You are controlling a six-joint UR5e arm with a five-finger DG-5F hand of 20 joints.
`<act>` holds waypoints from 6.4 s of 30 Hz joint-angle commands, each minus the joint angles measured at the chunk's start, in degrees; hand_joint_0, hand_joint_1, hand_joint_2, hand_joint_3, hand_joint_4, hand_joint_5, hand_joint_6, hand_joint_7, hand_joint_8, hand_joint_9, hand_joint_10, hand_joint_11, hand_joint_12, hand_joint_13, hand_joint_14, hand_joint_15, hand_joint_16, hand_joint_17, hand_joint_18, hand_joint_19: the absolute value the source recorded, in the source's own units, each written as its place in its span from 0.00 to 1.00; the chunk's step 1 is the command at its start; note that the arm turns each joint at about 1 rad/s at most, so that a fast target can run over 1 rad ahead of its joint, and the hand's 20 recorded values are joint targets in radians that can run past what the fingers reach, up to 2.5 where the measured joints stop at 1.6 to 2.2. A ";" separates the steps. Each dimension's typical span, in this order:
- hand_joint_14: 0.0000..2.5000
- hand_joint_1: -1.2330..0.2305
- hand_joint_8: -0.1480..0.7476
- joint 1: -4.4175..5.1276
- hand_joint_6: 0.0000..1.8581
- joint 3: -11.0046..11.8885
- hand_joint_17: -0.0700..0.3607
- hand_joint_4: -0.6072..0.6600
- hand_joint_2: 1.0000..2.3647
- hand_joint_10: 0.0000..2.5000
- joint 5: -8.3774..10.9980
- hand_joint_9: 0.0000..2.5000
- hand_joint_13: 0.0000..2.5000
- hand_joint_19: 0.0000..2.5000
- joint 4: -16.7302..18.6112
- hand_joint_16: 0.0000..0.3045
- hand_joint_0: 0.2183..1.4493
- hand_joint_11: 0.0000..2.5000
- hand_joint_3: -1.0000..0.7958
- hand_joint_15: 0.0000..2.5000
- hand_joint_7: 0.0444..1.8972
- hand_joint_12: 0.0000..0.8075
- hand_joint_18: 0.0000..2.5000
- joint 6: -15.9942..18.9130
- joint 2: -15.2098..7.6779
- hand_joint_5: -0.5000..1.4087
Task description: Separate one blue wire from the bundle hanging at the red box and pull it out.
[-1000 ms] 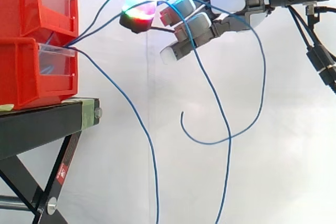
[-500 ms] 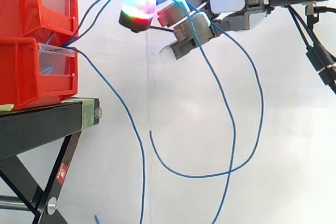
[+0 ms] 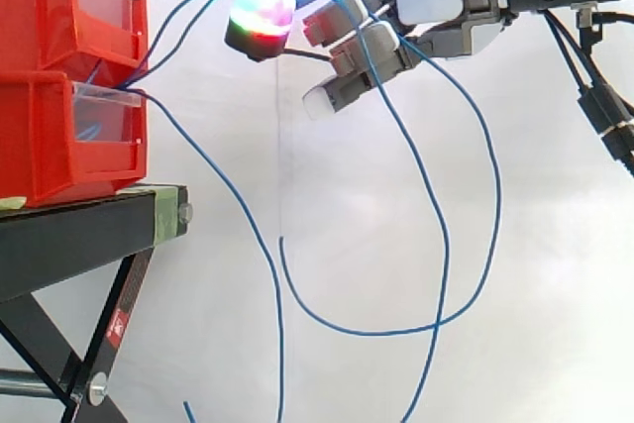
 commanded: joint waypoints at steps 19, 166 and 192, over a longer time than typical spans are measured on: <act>0.01 0.41 0.57 0.00 0.47 0.02 0.44 0.61 0.01 0.01 0.00 0.60 0.61 0.20 0.02 0.18 0.30 0.60 0.40 0.57 0.53 0.52 0.34 -0.02 0.01 0.19; 0.01 0.29 0.64 1.23 0.48 0.02 0.54 0.39 0.13 0.01 1.76 0.49 0.35 0.13 -0.07 0.24 0.28 0.30 0.58 0.23 0.58 0.69 0.35 13.43 0.01 0.22; 0.00 0.29 0.61 1.32 0.47 0.02 0.57 0.32 0.34 0.01 1.84 0.38 0.24 0.09 -1.39 0.26 0.23 0.18 0.57 0.15 0.62 0.67 0.33 12.81 -0.07 0.23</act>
